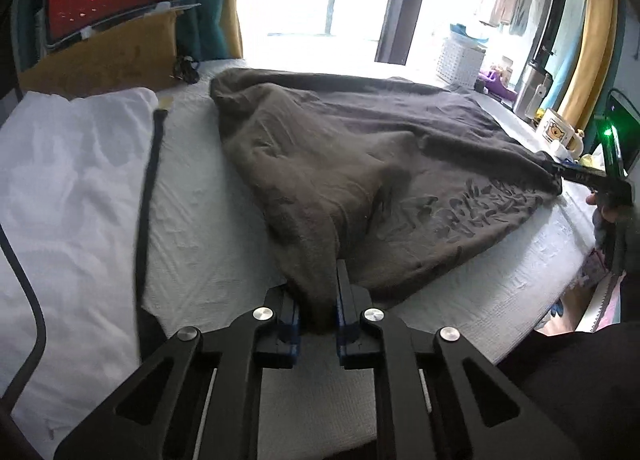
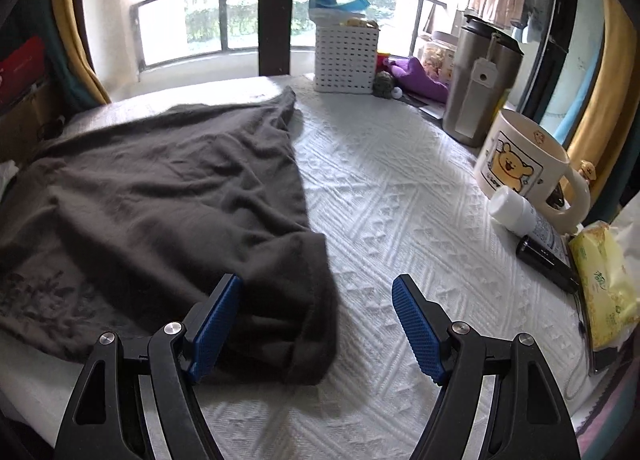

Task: Fold small clothes

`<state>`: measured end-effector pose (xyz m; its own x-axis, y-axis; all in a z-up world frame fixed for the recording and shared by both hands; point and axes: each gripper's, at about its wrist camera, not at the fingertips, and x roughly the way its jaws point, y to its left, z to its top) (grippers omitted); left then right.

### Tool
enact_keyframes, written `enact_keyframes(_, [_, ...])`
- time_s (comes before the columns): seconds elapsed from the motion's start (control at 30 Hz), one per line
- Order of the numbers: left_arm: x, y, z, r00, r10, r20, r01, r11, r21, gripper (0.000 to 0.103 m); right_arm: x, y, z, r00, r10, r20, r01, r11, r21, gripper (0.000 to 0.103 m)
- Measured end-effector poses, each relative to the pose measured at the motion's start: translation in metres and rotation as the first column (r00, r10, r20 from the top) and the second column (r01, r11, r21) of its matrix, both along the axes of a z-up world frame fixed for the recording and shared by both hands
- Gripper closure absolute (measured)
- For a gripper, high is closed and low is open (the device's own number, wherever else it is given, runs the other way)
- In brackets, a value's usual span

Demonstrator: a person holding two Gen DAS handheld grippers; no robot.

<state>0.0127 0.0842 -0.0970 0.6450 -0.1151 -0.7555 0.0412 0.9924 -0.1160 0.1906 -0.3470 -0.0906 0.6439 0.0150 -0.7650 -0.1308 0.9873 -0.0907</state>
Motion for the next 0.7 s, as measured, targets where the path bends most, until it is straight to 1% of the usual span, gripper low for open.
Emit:
enact_keyframes(0.1, [0.002,0.006,-0.009,0.999,0.023,-0.031,-0.023,1.0,-0.002,0.091,0.001,-0.008,-0.005,1.0,-0.019,-0.011,0.019,1.0,0.009,0.025])
enact_keyframes(0.17, [0.002,0.003,-0.01,0.999,0.02,-0.041,-0.02,1.0,-0.003,0.09,0.0,-0.011,-0.007,1.0,-0.026,-0.014,0.026,1.0,0.006,0.025])
enact_keyframes(0.23, [0.0,0.003,-0.006,0.999,0.025,-0.029,-0.025,1.0,-0.005,0.087,0.0,-0.013,-0.009,0.999,-0.029,-0.016,0.029,1.0,0.0,0.025])
enact_keyframes(0.3, [0.0,0.006,-0.002,0.999,0.028,-0.027,-0.029,1.0,-0.008,0.086,0.0,-0.016,-0.012,0.999,-0.039,-0.014,0.039,0.999,-0.017,0.025])
enact_keyframes(0.4, [-0.001,0.009,0.002,0.999,0.026,-0.029,-0.027,1.0,-0.014,0.086,0.001,-0.025,-0.017,0.998,-0.067,-0.022,0.066,0.998,-0.011,0.025])
enact_keyframes(0.47, [-0.003,0.009,0.007,0.999,0.027,-0.018,-0.027,1.0,-0.014,0.085,-0.001,-0.028,-0.017,0.997,-0.072,-0.023,0.072,0.997,0.002,0.025])
enact_keyframes(0.57, [-0.006,0.013,0.018,0.998,0.057,0.015,-0.057,0.998,-0.003,0.08,-0.005,-0.029,-0.016,0.997,-0.074,-0.017,0.074,0.997,0.006,0.025])
enact_keyframes(0.6, [-0.006,0.015,0.023,0.997,0.069,0.033,-0.069,0.998,-0.003,0.075,-0.006,-0.03,-0.015,0.997,-0.076,-0.015,0.076,0.997,0.011,0.025])
enact_keyframes(0.63, [-0.007,0.017,0.027,0.995,0.083,0.051,-0.083,0.997,-0.003,0.066,-0.006,-0.031,-0.014,0.997,-0.078,-0.013,0.079,0.997,0.019,0.025])
enact_keyframes(0.67, [-0.006,0.019,0.031,0.993,0.097,0.066,-0.097,0.995,-0.006,0.06,-0.007,-0.031,-0.012,0.997,-0.079,-0.01,0.079,0.996,0.03,0.025])
enact_keyframes(0.7, [-0.003,0.021,0.034,0.992,0.104,0.075,-0.104,0.995,-0.009,0.052,-0.009,-0.031,-0.009,0.997,-0.077,-0.003,0.078,0.996,0.046,0.025])
